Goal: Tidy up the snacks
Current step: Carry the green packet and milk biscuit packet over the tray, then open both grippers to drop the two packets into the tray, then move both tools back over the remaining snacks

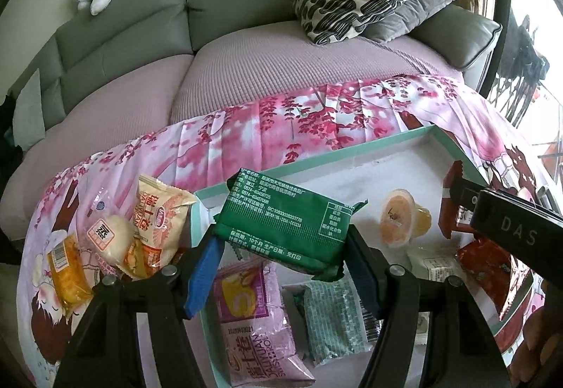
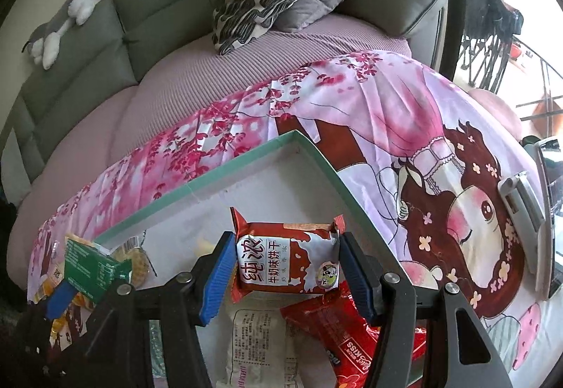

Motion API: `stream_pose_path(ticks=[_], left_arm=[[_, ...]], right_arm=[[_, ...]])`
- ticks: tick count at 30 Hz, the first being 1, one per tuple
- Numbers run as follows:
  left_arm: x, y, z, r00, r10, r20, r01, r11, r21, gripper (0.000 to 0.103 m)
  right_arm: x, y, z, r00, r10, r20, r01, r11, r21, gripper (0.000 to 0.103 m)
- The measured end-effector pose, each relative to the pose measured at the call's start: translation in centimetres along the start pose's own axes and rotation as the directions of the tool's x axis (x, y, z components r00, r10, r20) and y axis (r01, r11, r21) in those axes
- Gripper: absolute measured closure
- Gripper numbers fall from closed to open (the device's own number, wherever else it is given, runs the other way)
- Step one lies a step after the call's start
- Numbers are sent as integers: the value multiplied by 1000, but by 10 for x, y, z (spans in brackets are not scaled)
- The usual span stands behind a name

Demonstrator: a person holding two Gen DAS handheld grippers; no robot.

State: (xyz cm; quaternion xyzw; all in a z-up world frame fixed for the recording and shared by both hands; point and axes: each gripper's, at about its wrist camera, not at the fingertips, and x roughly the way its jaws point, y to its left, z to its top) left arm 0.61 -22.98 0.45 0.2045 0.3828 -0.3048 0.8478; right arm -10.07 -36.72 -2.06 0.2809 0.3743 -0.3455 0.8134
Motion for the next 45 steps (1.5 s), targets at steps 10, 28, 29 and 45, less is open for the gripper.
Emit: stream_pose_path(ticks=[10, 28, 29, 45], left_arm=[[8, 0, -2, 999, -12, -45, 12, 1000, -10, 29], [-6, 34, 3, 998, 58, 5, -58, 992, -114, 15], [-5, 38, 3, 998, 68, 1, -67, 990, -127, 15], [7, 91, -16, 976, 201, -84, -217, 924, -314, 1]], right_arm=[[1, 2, -1, 1000, -14, -11, 14, 1000, -4, 39], [-3, 17, -3, 1000, -1, -11, 0, 999, -51, 35], [-3, 18, -3, 1000, 0, -12, 0, 998, -55, 35], [-2, 42, -9, 1000, 3, 3, -3, 988, -156, 0]])
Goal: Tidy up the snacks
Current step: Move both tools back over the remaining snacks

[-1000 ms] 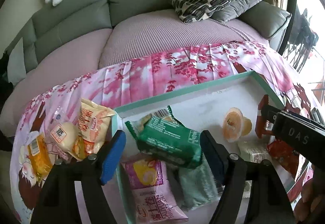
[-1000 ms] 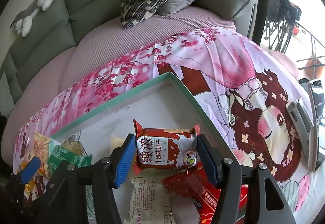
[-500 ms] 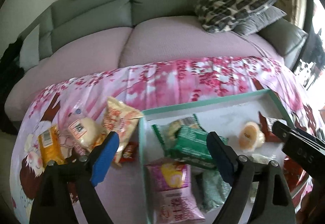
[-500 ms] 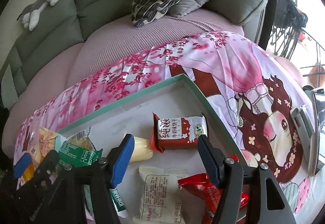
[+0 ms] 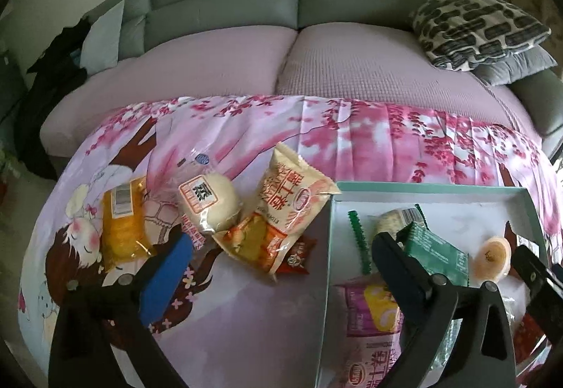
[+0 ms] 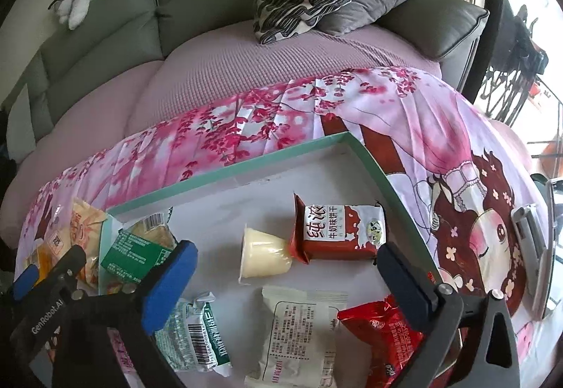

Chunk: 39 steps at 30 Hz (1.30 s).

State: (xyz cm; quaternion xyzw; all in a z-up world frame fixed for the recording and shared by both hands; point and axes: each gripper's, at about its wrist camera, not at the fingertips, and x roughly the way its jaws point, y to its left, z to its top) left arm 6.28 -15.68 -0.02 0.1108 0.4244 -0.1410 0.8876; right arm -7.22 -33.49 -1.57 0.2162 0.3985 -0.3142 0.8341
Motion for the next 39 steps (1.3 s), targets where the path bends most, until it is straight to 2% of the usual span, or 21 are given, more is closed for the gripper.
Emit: stream_pose_path(ticks=[18, 27, 32, 39], left_arm=[[-1, 0, -1, 1000, -8, -9, 8, 1000, 16, 1], [-5, 16, 3, 1000, -8, -13, 7, 1000, -16, 1], [-7, 41, 8, 1000, 19, -14, -20, 999, -48, 1], [-4, 90, 10, 992, 121, -41, -124, 987, -100, 1]], right_arm=[[-2, 1, 0, 1000, -16, -9, 16, 1000, -6, 0], [-5, 26, -1, 999, 42, -17, -43, 997, -58, 0], [-9, 48, -2, 997, 74, -14, -75, 992, -102, 0], [-12, 77, -8, 994, 111, -22, -113, 979, -168, 0]])
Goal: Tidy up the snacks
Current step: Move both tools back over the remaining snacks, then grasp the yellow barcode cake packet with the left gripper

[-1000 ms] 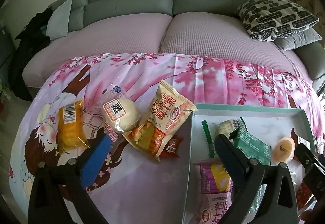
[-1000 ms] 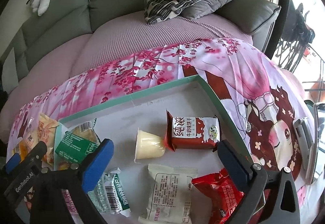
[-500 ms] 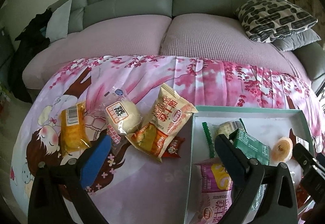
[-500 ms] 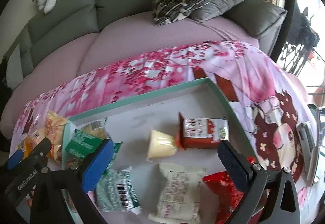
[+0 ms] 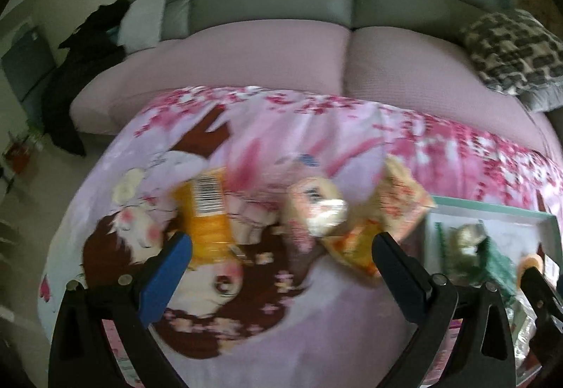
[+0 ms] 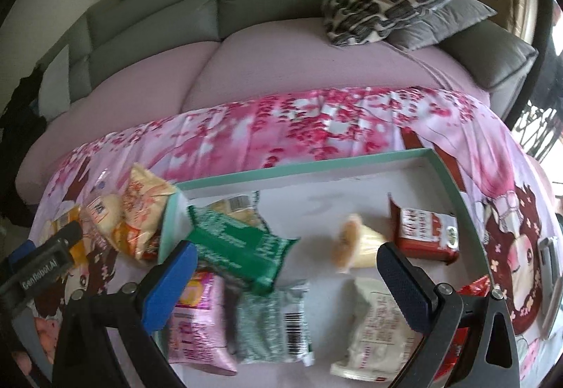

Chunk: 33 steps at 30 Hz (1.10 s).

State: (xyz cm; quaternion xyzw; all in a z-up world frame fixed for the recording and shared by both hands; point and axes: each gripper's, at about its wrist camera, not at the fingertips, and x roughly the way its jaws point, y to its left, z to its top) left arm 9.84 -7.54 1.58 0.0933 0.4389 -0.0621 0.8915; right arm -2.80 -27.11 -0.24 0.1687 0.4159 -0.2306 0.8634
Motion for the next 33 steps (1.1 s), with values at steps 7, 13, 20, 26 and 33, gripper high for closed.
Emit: stream_pose_path(ticks=[7, 13, 20, 26, 33], left_arm=[[4, 43, 2, 999, 47, -13, -48, 996, -75, 1], [7, 69, 3, 998, 59, -19, -61, 991, -118, 1], [11, 96, 4, 998, 52, -32, -58, 981, -185, 1], [17, 123, 2, 998, 42, -44, -52, 969, -242, 1], [30, 147, -2, 998, 4, -56, -21, 949, -313, 1]], right_arm=[[7, 22, -4, 1000, 20, -21, -21, 999, -24, 0], [13, 45, -7, 999, 41, -35, -43, 998, -42, 0], [18, 77, -12, 995, 88, -38, -91, 994, -69, 0], [22, 104, -17, 992, 122, -42, -126, 986, -105, 0], [28, 124, -23, 988, 145, -55, -152, 979, -133, 0]])
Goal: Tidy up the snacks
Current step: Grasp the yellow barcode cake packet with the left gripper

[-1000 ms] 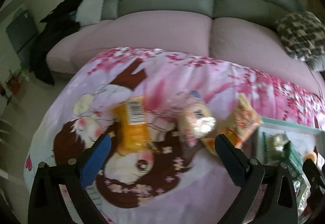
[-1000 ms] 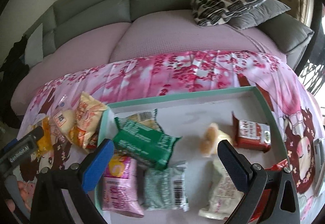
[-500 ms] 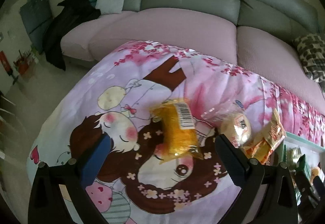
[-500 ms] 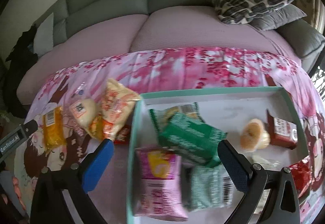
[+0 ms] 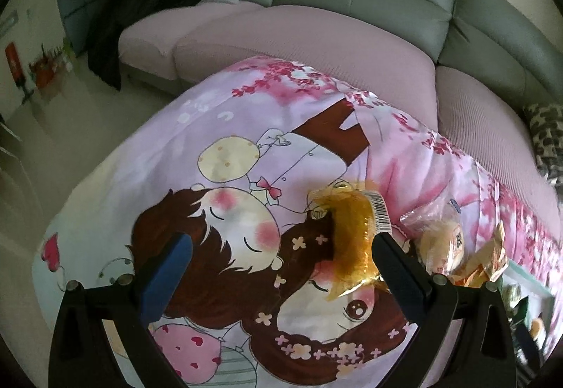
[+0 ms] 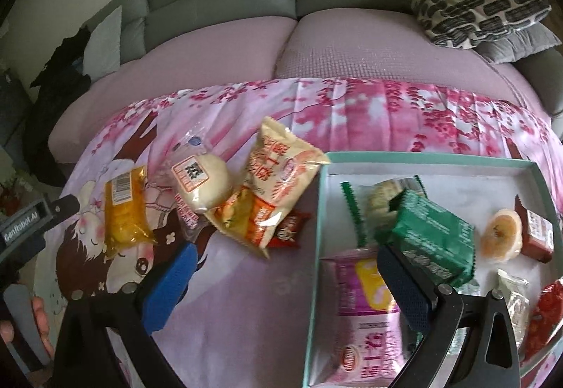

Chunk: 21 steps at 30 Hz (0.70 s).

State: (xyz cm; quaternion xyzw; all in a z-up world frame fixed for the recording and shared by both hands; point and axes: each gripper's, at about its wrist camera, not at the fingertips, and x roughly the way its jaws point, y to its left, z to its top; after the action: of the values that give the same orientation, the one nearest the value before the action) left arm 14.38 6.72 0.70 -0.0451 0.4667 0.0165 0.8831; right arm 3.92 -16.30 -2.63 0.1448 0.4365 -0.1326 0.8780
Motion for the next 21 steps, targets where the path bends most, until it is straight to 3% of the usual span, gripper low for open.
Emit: stream_pose_path(ticks=[8, 16, 21], left_arm=[[11, 22, 6, 998, -63, -12, 62, 993, -100, 1], [21, 20, 10, 998, -54, -41, 52, 997, -53, 1], [26, 7, 10, 992, -115, -52, 113, 993, -36, 1]], right_arm=[[4, -2, 1, 1000, 26, 11, -26, 999, 26, 0], [-1, -26, 13, 999, 2, 54, -8, 994, 110, 0], [-3, -35, 20, 998, 12, 68, -23, 986, 167, 3]])
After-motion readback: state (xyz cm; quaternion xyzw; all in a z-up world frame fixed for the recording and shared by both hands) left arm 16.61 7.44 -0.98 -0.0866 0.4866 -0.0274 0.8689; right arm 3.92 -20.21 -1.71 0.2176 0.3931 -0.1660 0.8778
